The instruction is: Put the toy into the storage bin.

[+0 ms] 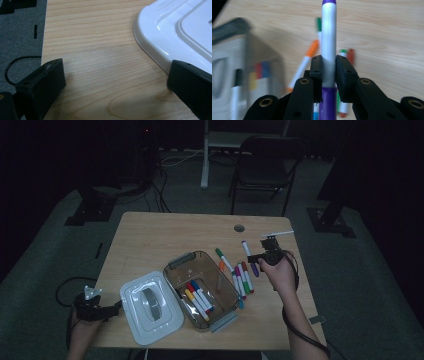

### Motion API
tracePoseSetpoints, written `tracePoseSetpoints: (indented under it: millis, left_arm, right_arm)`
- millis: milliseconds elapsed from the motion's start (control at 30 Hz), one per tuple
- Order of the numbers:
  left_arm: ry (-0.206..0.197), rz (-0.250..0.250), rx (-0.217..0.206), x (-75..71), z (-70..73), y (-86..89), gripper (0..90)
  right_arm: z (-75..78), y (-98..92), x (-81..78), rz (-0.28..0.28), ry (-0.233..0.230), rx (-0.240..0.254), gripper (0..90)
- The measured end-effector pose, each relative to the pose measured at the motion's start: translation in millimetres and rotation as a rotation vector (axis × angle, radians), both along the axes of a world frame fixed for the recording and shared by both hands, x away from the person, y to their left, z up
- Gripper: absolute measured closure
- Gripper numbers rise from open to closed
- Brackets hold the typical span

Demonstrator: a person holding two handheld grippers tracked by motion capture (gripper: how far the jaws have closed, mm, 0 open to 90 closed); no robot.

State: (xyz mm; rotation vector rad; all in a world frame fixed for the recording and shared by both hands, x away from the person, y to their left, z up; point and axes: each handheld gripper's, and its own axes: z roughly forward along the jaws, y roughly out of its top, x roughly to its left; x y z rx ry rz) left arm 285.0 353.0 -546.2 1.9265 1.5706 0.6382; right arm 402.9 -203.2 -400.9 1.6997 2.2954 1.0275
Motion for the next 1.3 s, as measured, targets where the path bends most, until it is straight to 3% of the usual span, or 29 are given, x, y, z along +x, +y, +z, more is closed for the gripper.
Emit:
tracePoseSetpoints:
  millis: [233,433,767,1000,1300]
  left_arm:
    - [-0.001,0.0,0.0,0.0,0.0,0.0,2.2]
    - [-0.001,-0.001,0.001,0.1,0.0,0.1,2.2]
    - [0.0,-0.001,0.001,0.1,0.1,0.1,2.2]
    - [0.001,-0.001,0.001,0.1,0.2,0.2,2.2]
    - [0.0,-0.001,0.001,0.1,0.1,0.1,2.2]
  right_arm:
    - [23.3,33.9,-22.1,0.11,-0.053,0.043,76.9]
    - [37.8,64.9,-37.6,0.201,-0.078,0.052,76.9]
    - [52.7,117.3,-59.6,0.347,-0.07,0.054,76.9]
    - [40.3,147.9,-63.0,0.408,-0.027,0.031,77.0]
    - [3.9,187.4,-60.4,0.443,0.056,-0.027,76.9]
